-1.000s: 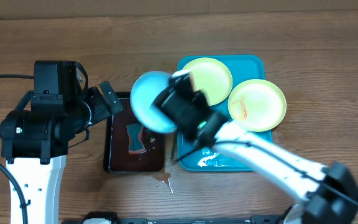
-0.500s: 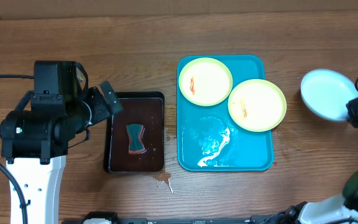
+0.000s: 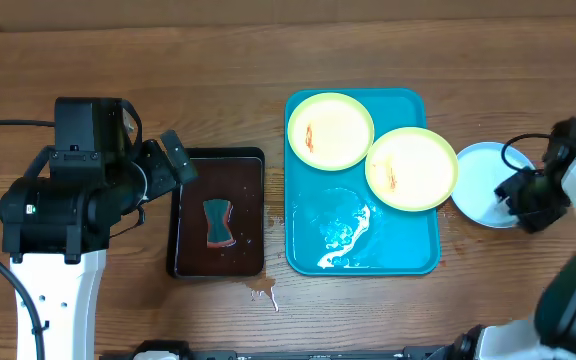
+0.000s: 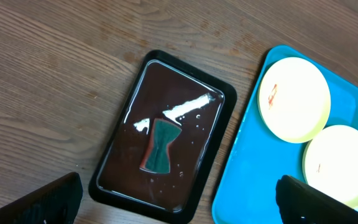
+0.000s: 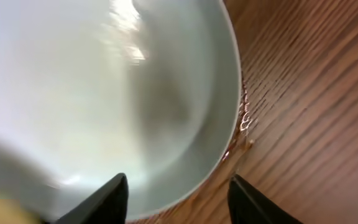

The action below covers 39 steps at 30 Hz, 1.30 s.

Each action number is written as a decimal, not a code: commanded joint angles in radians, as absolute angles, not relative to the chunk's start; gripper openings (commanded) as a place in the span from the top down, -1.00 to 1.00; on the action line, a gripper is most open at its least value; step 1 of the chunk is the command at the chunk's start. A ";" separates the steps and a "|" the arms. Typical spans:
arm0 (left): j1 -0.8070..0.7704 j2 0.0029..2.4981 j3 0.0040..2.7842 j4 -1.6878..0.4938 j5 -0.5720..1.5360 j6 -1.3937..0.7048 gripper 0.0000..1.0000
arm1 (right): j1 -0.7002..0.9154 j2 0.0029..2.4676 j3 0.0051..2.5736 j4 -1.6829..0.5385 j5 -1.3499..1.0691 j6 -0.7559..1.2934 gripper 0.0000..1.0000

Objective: Clean dirty plates on tray and stack at the side

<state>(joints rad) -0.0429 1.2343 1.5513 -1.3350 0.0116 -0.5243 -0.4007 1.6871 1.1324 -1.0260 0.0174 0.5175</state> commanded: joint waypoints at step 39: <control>-0.038 1.223 1.571 -1.332 0.011 -0.516 -1.00 | -0.089 1.480 1.185 -1.013 -0.171 0.310 0.92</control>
